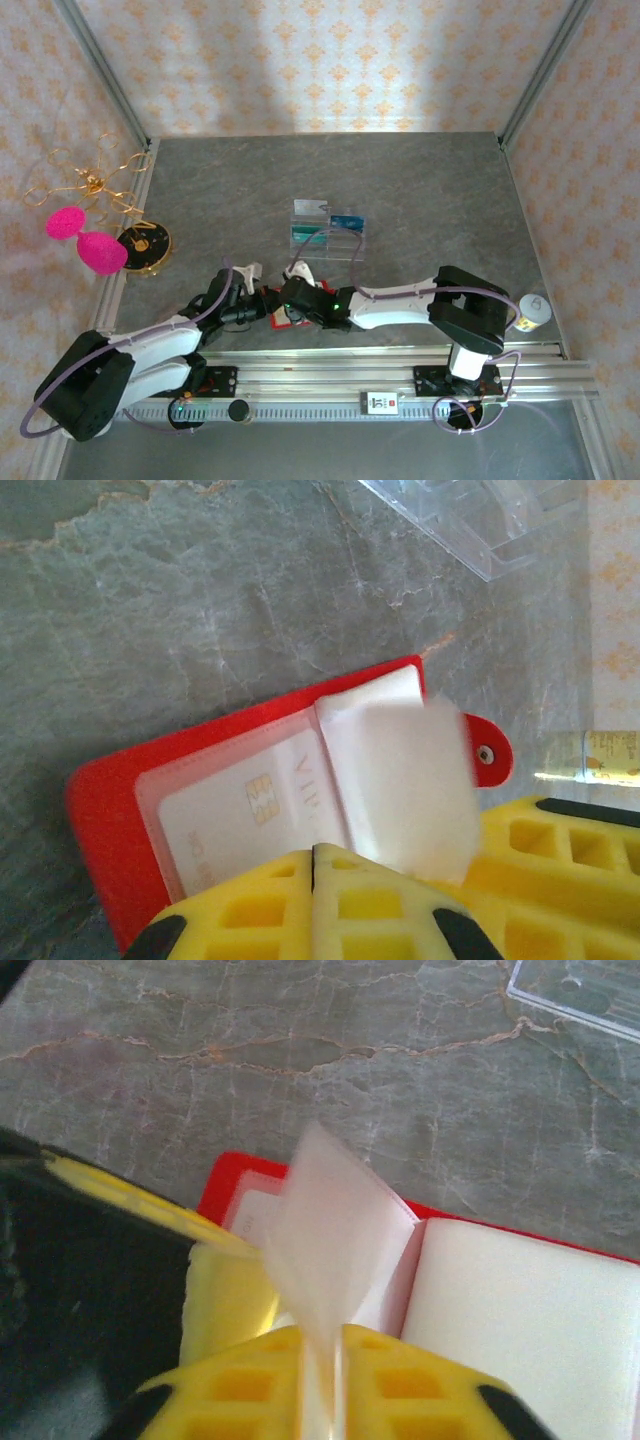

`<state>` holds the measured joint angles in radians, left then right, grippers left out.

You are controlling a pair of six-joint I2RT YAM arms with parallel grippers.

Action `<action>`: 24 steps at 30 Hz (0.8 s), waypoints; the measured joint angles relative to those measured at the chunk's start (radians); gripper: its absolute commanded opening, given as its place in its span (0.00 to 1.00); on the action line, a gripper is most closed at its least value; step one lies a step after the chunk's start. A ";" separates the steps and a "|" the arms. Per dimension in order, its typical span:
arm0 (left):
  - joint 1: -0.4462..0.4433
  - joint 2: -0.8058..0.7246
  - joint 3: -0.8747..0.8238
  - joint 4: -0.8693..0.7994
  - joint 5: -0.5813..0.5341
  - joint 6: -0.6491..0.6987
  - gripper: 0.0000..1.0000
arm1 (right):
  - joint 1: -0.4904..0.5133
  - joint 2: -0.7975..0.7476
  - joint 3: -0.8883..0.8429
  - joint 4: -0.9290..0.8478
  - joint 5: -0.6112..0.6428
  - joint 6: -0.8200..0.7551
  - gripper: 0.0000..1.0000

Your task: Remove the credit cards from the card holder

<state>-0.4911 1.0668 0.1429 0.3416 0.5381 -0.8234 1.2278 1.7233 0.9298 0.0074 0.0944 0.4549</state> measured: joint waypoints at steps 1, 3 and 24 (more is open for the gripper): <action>0.000 0.010 0.007 0.000 0.000 0.005 0.00 | 0.000 -0.012 -0.013 0.008 0.004 0.007 0.38; 0.000 0.018 0.017 0.000 0.000 0.010 0.01 | 0.000 -0.053 -0.045 0.017 0.020 0.018 0.40; -0.205 0.260 0.163 -0.006 0.005 0.001 0.10 | -0.111 -0.350 -0.281 0.063 -0.029 0.098 0.06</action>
<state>-0.6964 1.3266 0.3058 0.3355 0.5430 -0.8227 1.1164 1.3735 0.6491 0.0700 0.0658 0.5533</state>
